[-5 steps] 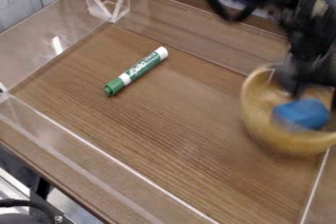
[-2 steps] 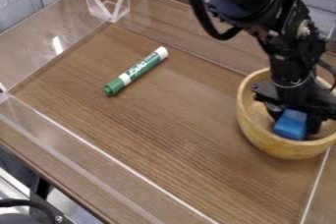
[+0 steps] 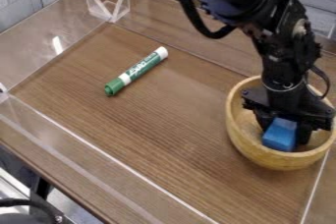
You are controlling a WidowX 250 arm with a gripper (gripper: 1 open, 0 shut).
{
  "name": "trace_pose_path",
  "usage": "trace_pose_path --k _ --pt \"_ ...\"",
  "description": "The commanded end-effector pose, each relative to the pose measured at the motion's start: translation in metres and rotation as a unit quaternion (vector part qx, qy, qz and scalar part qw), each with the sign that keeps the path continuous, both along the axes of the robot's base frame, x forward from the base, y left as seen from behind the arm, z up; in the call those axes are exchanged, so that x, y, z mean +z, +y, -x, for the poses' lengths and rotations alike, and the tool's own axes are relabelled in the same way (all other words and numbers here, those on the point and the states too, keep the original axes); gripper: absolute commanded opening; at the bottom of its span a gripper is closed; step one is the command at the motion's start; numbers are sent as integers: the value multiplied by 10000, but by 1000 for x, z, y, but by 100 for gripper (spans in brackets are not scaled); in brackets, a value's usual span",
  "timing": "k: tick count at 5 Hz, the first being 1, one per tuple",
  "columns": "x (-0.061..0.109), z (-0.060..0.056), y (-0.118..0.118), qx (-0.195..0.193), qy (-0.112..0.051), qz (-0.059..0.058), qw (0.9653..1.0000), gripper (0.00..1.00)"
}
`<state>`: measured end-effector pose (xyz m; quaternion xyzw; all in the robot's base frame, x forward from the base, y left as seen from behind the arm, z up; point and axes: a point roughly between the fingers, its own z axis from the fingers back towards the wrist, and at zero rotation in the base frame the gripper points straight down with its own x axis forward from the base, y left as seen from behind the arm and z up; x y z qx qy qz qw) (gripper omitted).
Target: Remove the blue block from inside the brown bowl and put it on the table
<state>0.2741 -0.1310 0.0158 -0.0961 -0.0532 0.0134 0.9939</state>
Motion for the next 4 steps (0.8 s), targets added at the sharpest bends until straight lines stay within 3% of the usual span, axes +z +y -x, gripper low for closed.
trace_pose_path --k 1,4 --pt "-1 16 5 -23 303 -126 9995 0" --pt "15 19 12 -71 370 -221 9990 0"
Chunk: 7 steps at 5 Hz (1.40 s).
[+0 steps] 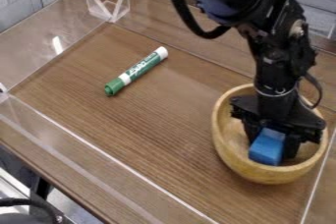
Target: Remove the blue block from inside the brown bowl and put it on the table
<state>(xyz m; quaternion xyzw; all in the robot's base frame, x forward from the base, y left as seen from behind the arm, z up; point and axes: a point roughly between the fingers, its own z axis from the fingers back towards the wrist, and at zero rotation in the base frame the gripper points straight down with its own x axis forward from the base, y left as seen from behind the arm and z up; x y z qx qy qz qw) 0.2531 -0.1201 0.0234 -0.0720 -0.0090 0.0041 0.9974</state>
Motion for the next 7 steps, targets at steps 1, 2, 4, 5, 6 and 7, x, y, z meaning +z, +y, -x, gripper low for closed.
trace_pose_path --k 1,2,4,5,6,7 --pt "16 -2 5 20 -86 -21 10000 0" --pt "22 -2 7 -1 -74 -47 10000 0" --pt "34 -2 11 -29 -88 -80 9999 0" --pt "42 -2 14 -29 -116 -83 9999 0" --pt "48 -3 17 -31 -136 -89 9999 0" --pt "58 -3 21 -7 -197 -81 9998 0"
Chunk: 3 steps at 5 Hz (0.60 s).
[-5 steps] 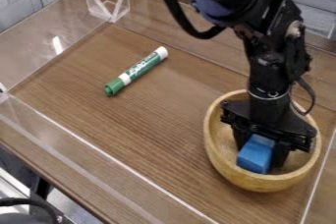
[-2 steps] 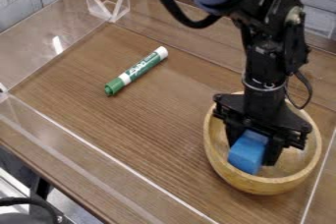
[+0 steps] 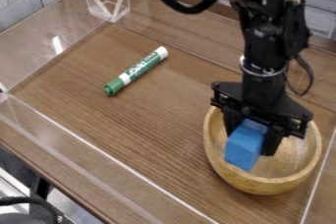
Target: Remove the blue block from inside the brown bowl and put it on the table
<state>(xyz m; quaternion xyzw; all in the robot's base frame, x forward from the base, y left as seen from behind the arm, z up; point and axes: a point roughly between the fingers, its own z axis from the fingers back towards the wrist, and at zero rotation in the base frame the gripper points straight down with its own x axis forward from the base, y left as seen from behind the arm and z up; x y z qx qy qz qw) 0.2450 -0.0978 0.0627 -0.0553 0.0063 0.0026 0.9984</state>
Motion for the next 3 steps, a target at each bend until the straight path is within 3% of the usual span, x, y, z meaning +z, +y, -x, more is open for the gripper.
trace_pose_path --k 1,3 --pt "27 -12 6 43 -427 100 9990 0" --pt "52 -16 36 273 -684 70 9973 0"
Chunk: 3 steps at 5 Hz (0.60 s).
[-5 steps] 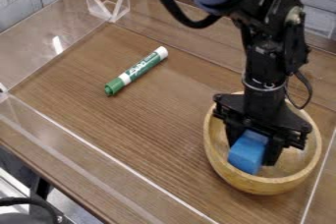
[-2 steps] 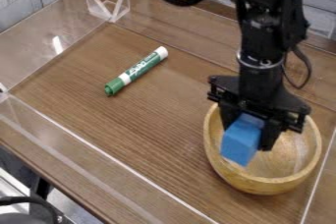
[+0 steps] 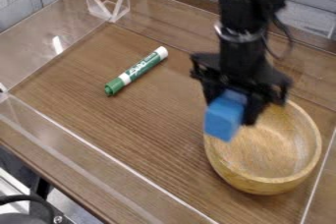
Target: Remove the blue block from inside the brown bowl and put it on the table
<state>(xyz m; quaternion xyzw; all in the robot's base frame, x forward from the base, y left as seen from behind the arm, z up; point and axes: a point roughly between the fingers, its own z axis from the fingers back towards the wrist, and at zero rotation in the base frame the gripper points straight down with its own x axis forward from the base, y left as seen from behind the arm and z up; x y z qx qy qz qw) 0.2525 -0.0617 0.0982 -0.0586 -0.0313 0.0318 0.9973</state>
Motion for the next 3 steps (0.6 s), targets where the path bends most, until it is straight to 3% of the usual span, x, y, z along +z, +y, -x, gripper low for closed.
trace_pose_path --k 1,2,3 --pt "27 -13 33 23 -418 14 9991 0" --pt "26 -9 67 21 -503 42 9987 0" --pt "19 -4 80 -10 -567 67 9984 0"
